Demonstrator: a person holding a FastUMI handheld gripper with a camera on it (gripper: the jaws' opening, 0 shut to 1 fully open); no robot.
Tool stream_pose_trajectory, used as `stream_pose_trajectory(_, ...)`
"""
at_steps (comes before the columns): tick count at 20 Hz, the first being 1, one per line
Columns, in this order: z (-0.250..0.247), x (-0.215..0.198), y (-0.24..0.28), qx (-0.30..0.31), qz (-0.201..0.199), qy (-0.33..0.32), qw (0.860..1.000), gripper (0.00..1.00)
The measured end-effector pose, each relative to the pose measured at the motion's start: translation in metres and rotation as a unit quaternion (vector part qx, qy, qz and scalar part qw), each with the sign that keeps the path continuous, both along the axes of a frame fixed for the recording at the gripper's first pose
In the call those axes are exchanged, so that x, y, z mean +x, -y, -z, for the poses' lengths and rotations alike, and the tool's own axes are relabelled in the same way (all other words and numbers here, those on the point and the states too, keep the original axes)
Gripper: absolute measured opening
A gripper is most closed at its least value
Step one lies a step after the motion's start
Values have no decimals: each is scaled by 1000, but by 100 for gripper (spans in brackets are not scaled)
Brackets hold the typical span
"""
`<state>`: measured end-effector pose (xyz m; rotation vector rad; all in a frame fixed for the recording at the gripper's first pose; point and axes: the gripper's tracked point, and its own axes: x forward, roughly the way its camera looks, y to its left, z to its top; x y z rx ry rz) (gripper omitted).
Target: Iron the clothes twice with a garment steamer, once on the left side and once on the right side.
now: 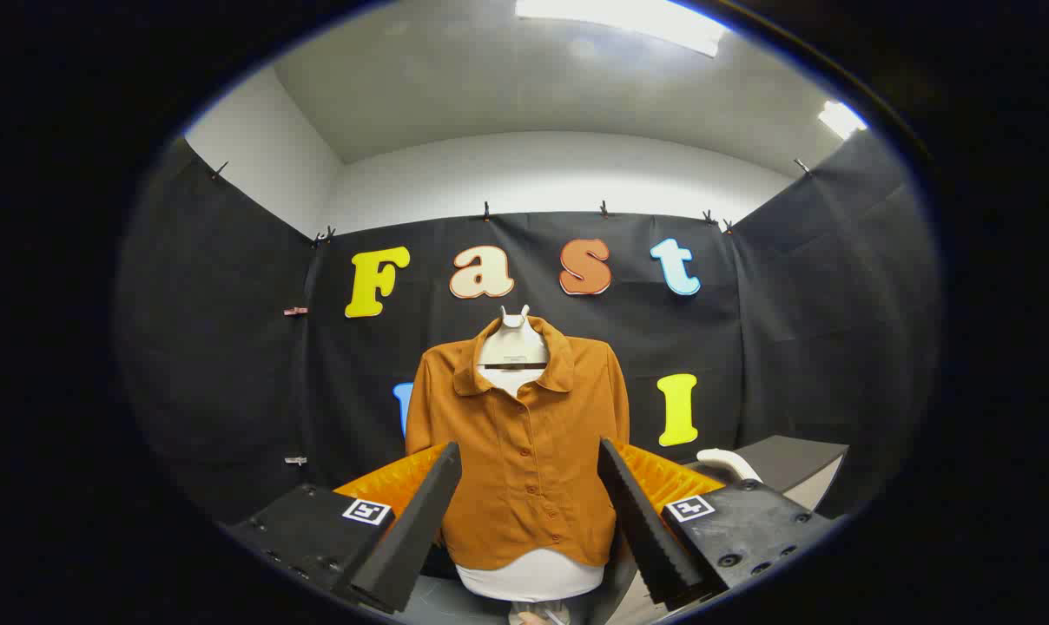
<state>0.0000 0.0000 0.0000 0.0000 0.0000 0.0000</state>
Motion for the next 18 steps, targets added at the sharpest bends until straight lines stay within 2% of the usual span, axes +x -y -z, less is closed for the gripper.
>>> stream_pose_trajectory(18, 3, 4, -7, -3, 4, -1, 1000, 99)
